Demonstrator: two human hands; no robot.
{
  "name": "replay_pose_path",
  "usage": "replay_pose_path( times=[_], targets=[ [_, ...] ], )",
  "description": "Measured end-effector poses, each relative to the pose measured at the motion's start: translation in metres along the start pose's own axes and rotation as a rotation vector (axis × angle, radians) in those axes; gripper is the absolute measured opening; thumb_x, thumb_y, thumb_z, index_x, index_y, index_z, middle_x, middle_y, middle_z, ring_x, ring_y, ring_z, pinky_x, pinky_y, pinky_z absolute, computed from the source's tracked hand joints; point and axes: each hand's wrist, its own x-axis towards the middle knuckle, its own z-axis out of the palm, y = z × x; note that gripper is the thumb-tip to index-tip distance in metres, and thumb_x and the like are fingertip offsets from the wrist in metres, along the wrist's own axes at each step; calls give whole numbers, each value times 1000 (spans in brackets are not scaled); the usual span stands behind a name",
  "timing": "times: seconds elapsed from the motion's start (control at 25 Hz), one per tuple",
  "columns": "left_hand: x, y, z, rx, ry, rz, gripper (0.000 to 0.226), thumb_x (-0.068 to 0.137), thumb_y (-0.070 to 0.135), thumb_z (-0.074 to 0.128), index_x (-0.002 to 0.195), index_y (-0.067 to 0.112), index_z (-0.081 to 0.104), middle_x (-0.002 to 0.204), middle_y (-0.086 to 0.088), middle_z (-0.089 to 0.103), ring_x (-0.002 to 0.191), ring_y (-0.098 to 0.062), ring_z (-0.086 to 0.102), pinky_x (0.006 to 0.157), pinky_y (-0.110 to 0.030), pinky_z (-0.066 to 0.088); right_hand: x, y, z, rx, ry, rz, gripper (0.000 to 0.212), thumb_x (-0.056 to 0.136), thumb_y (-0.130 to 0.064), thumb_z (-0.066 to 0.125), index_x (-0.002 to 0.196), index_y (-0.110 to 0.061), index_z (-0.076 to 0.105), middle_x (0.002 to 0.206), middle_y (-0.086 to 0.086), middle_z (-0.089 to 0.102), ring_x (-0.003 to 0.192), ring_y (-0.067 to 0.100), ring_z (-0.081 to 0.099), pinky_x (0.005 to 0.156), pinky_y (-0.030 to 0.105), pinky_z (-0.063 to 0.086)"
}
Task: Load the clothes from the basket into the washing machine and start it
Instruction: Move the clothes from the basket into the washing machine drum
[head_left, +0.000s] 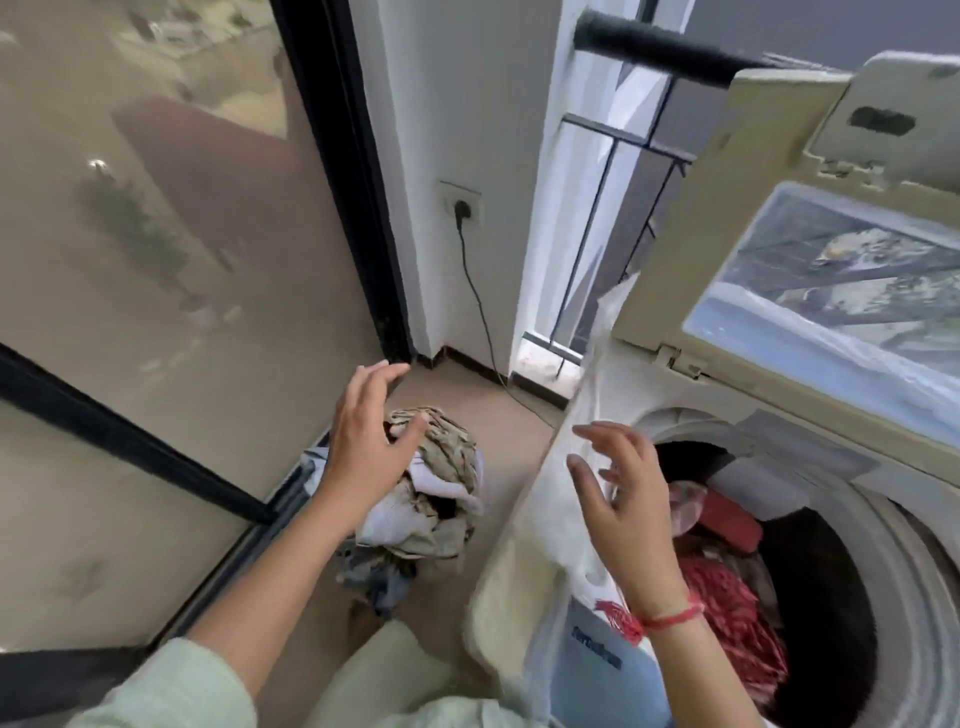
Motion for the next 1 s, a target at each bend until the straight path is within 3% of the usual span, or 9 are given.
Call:
replay_pose_path(
  times=[0.12, 0.2, 0.32, 0.56, 0.64, 0.72, 0.84, 1.0],
  targets=[
    [5, -60, -21, 63, 2, -81, 48, 83, 17, 67, 127, 13, 50, 133, -10, 46, 128, -27, 40, 105, -36, 31, 13, -25, 49, -1, -124, -46, 21, 89, -21, 60, 110, -22, 63, 115, -6, 48, 110, 3, 49, 88, 28, 47],
    [9, -108, -28, 100, -104, -124, 47, 82, 16, 67, 126, 12, 50, 130, -10, 47, 123, -27, 44, 101, -33, 32, 24, -39, 97, -26, -193, -22, 23, 88, -18, 60, 110, -21, 63, 115, -7, 47, 108, 4, 49, 89, 26, 46],
    [10, -175, -21, 150, -326, -185, 50, 79, 23, 63, 125, 11, 51, 131, -11, 45, 120, -31, 47, 100, -40, 39, 36, -46, 171, -75, -262, 79, 25, 86, -9, 58, 110, -17, 63, 113, -5, 47, 104, 9, 50, 90, 22, 43],
    [19, -293, 28, 240, -709, -262, 47, 86, 21, 58, 130, 19, 43, 136, -6, 34, 127, -28, 37, 104, -41, 32, 41, 28, 308, -147, -357, 601, 41, 83, 6, 45, 117, -11, 59, 123, 11, 44, 109, 29, 53, 98, 36, 42],
    [18, -322, 46, 310, -848, -283, 49, 85, 23, 57, 131, 21, 42, 135, -6, 34, 125, -30, 38, 105, -44, 32, 24, 63, 332, -230, -414, 688, 45, 80, 6, 48, 121, -11, 57, 126, 12, 42, 113, 33, 51, 100, 37, 41],
    [16, -345, 63, 395, -953, -289, 57, 85, 27, 59, 137, 22, 36, 137, -4, 32, 127, -29, 37, 107, -43, 29, 5, 92, 348, -299, -491, 703, 54, 78, 0, 58, 129, -15, 50, 132, 10, 38, 119, 31, 46, 101, 34, 37],
    [13, -367, 91, 439, -1030, -188, 73, 82, 38, 64, 143, 23, 27, 143, -3, 26, 132, -27, 32, 111, -44, 23, -16, 125, 369, -490, -692, 597, 84, 72, -23, 73, 143, -27, 29, 150, 9, 20, 134, 31, 31, 106, 42, 36],
    [5, -382, 120, 441, -1070, -117, 85, 79, 38, 69, 146, 23, 17, 150, -4, 16, 139, -27, 21, 115, -47, 15, -20, 151, 398, -674, -834, 462, 104, 77, -34, 72, 149, -34, -3, 158, 7, -12, 145, 33, 2, 111, 57, 18]
  ],
)
